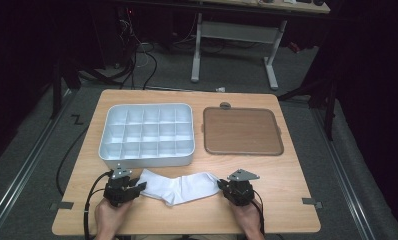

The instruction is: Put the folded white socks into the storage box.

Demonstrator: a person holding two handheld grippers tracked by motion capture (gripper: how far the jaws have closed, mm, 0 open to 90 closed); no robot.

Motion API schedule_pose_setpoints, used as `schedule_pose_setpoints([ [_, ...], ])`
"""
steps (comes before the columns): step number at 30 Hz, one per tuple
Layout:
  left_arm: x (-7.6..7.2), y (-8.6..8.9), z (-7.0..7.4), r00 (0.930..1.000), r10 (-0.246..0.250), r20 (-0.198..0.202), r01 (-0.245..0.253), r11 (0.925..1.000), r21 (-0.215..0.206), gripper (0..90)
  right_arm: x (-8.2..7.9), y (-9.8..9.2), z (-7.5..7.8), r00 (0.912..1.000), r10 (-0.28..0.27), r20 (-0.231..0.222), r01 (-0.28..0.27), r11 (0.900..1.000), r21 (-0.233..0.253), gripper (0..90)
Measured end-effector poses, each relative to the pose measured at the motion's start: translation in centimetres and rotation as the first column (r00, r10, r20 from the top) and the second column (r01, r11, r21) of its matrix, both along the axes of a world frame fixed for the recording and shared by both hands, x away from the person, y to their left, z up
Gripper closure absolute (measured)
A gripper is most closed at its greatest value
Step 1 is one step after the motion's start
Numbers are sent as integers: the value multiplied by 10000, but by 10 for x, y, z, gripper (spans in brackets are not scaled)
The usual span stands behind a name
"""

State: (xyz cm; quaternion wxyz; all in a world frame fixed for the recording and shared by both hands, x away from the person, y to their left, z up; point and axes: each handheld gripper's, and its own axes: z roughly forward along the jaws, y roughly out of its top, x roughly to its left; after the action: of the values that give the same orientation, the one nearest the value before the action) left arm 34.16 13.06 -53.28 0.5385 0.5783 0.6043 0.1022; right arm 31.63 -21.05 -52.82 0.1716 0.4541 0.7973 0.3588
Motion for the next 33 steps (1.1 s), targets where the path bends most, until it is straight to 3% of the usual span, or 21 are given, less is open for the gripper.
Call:
schedule_pose_setpoints([
  [4, 2, -8, 0, 9999, -116, 58, 116, 9999, 2, 646, -1, -7, 0, 9999, -99, 65, 100, 9999, -67, 840],
  [14, 7, -27, -1, 9994, -332, -56, 329, 9983, -481, 638, -2, -29, 1, 9986, -523, -25, 522, 9986, -55, 839],
  [22, 10, -38, 0, 9987, -516, 13, 516, 9985, -177, 609, -1, -38, 1, 9971, -755, -96, 754, 9971, -27, 830],
  [24, 10, -38, 1, 9990, -457, -35, 456, 9987, -232, 580, -2, -38, 2, 9964, -837, -93, 837, 9965, -21, 791],
  [28, 8, -33, 6, 9998, -188, -39, 186, 9991, -386, 502, -6, -36, 6, 9950, -957, 277, 959, 9954, -50, 699],
  [33, 4, -31, 10, 9996, 82, -261, -97, 9984, -549, 454, -10, -28, 19, 9946, -723, 741, 709, 9972, 221, 688],
])
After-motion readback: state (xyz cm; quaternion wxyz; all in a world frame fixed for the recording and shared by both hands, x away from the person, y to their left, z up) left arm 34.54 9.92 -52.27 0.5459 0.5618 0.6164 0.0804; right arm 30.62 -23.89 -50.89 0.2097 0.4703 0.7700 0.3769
